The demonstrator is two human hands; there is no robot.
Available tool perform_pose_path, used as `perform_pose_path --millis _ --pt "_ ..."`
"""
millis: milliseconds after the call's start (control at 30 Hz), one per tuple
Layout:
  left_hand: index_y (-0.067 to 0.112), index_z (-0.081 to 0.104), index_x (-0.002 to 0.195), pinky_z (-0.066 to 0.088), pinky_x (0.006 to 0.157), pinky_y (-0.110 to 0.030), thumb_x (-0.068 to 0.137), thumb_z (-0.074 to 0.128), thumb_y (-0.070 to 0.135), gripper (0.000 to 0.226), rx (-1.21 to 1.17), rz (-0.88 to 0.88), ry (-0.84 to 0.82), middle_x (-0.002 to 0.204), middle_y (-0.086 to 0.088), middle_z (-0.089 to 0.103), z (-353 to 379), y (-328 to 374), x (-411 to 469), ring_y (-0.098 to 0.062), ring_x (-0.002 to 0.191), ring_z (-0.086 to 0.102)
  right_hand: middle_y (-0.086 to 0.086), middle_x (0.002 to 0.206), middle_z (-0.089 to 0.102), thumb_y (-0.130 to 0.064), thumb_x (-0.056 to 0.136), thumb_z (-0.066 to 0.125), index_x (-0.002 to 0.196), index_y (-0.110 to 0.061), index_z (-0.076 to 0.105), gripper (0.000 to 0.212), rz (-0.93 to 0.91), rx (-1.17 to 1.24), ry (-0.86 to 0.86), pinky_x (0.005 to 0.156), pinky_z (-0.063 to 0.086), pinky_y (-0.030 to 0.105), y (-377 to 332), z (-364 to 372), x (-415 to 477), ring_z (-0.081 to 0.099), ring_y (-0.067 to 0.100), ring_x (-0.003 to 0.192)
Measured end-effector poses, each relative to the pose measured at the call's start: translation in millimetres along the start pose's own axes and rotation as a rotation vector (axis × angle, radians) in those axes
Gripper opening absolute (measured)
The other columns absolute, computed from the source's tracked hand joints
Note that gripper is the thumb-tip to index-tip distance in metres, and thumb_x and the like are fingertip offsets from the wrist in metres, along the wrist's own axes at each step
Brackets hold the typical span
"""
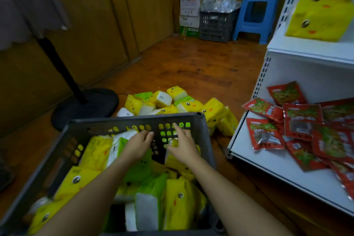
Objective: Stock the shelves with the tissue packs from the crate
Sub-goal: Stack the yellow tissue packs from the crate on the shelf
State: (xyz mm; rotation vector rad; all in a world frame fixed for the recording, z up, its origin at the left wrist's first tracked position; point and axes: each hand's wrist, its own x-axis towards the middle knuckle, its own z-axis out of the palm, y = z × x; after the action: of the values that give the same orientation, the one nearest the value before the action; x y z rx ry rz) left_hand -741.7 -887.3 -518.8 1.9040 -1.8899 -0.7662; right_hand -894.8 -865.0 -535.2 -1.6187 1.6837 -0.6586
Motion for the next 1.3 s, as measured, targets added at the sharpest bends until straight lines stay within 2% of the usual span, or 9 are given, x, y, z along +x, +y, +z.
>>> perform_pose_path --millis 100,200,367,533,667,800,933,1200,1300 --pt "0.000 0.057 0.117 0.039 0.080 -0.027 0.100 0.039 0.024 0.034 0.000 -0.011 -0.117 0.117 -0.020 0.062 16.7 5.0 6.2 -0.031 0.110 0.057 0.012 0.147 0.025 -0.034 0.084 0.063 0.146 -0.031 0.022 0.074 0.194 -0.026 -0.015 0.110 0.027 0.041 10.8 22.3 -0.1 0.026 0.033 0.135" --pt "0.004 0.051 0.130 0.037 0.096 -0.029 0.101 0.035 0.029 0.041 0.001 -0.050 -0.232 0.134 -0.018 0.053 40.2 9.7 15.5 -0.030 0.123 0.049 0.012 0.150 0.017 -0.035 0.087 0.058 0.145 -0.035 0.019 0.070 0.301 -0.097 -0.017 0.112 0.019 0.041 21.2 28.8 -4.9 0.018 0.033 0.138" --pt "0.008 0.031 0.145 0.021 0.113 -0.030 0.103 0.026 0.033 0.049 -0.052 -0.090 -0.409 0.153 -0.012 0.028 66.5 12.9 19.8 -0.025 0.141 0.026 0.013 0.154 0.002 -0.027 0.088 0.056 0.147 -0.032 0.015 0.072 0.366 -0.124 -0.060 0.114 0.014 0.041 32.2 27.3 -6.9 0.004 0.032 0.142" --pt "0.009 0.022 0.148 0.021 0.111 -0.028 0.103 0.027 0.027 0.048 -0.143 -0.145 -0.434 0.155 -0.011 0.020 76.4 13.5 25.0 -0.025 0.142 0.023 0.013 0.154 0.002 -0.029 0.087 0.059 0.147 -0.032 0.013 0.075 0.385 -0.098 -0.089 0.114 0.014 0.042 32.9 27.3 -7.5 0.002 0.031 0.143" --pt "0.013 0.015 0.149 0.025 0.107 -0.024 0.102 0.034 0.022 0.052 -0.133 -0.145 -0.443 0.154 -0.012 0.022 83.9 8.2 25.2 -0.025 0.140 0.028 0.014 0.151 0.011 -0.031 0.085 0.060 0.147 -0.031 0.011 0.079 0.380 -0.130 -0.096 0.115 0.011 0.039 31.9 27.5 -7.8 0.007 0.031 0.142" --pt "0.013 0.018 0.149 0.026 0.108 -0.026 0.100 0.039 0.016 0.053 -0.173 -0.147 -0.414 0.152 -0.012 0.028 84.8 6.1 25.3 -0.024 0.138 0.032 0.016 0.151 0.012 -0.030 0.086 0.060 0.147 -0.030 0.011 0.079 0.366 -0.112 -0.081 0.115 0.008 0.040 30.8 26.5 -7.4 0.008 0.032 0.142" --pt "0.013 0.022 0.148 0.021 0.112 -0.027 0.101 0.035 0.015 0.049 -0.185 -0.124 -0.352 0.154 -0.009 0.026 76.0 10.0 27.1 -0.022 0.141 0.026 0.015 0.152 0.009 -0.031 0.083 0.062 0.147 -0.032 0.012 0.081 0.308 -0.104 -0.007 0.115 0.009 0.041 28.7 25.3 -8.6 0.006 0.031 0.142" --pt "0.018 0.032 0.145 0.029 0.107 -0.028 0.102 0.029 0.017 0.043 -0.167 -0.069 -0.223 0.152 -0.007 0.030 32.9 11.9 22.6 -0.022 0.139 0.029 0.011 0.154 -0.001 -0.038 0.077 0.072 0.146 -0.034 0.020 0.087 0.238 0.155 0.077 0.111 0.020 0.038 12.2 13.8 -19.1 0.007 0.030 0.142" --pt "0.021 0.036 0.143 0.049 0.077 -0.038 0.102 0.025 0.019 0.042 -0.190 -0.080 -0.170 0.147 -0.006 0.033 10.6 22.6 11.4 -0.030 0.128 0.039 0.013 0.153 -0.001 -0.035 0.076 0.074 0.145 -0.031 0.023 0.086 0.243 0.339 0.061 0.107 0.026 0.031 1.0 4.2 -25.8 0.017 0.029 0.140"
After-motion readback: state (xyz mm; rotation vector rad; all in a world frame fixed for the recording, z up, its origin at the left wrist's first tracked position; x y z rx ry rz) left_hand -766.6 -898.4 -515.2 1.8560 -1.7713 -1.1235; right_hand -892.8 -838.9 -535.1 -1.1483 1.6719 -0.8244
